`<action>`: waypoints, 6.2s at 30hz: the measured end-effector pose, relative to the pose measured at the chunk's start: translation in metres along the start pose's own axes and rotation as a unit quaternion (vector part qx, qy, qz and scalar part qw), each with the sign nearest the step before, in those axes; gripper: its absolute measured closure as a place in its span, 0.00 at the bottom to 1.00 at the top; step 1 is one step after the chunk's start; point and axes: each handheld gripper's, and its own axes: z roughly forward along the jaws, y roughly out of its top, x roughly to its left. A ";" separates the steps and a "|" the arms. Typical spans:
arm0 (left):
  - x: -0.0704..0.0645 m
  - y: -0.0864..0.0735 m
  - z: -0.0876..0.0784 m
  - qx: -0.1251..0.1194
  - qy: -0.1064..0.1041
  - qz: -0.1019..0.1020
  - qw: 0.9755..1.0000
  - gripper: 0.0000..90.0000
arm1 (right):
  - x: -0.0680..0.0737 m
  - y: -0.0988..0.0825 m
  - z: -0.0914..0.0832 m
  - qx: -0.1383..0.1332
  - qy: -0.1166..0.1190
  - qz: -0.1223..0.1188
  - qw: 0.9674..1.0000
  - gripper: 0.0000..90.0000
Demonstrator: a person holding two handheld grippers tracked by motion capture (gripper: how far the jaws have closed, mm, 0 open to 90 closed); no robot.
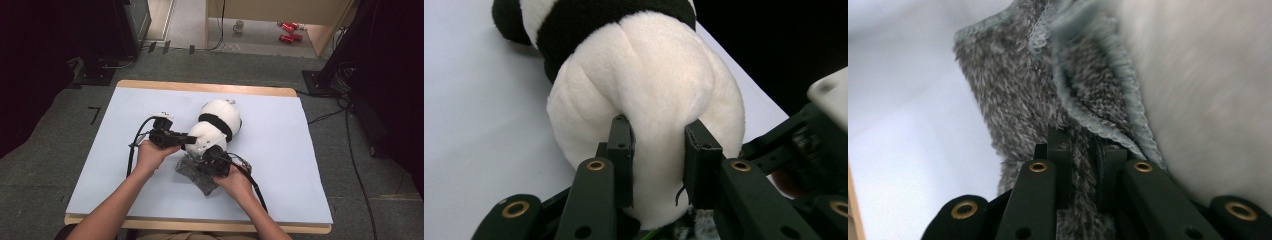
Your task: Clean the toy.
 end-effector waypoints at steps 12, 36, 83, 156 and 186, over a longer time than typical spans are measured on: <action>0.002 -0.001 0.000 0.002 0.013 0.008 1.000 0.78 | 0.020 0.020 -0.036 -0.035 0.020 -0.041 0.998 0.91; -0.006 -0.002 0.006 0.017 -0.001 0.001 1.000 0.78 | 0.005 0.006 -0.018 -0.045 -0.028 -0.036 0.998 0.91; 0.028 0.003 -0.051 -0.052 0.023 0.018 0.998 0.79 | -0.058 -0.001 -0.112 -0.126 -0.043 0.076 0.988 0.90; 0.080 -0.035 -0.104 -0.009 0.161 0.088 0.983 0.41 | -0.169 -0.093 -0.128 -0.128 -0.171 0.209 0.954 0.61; 0.113 -0.074 -0.102 0.041 0.251 0.073 0.964 0.37 | -0.201 -0.148 -0.105 -0.159 -0.255 0.233 0.925 0.61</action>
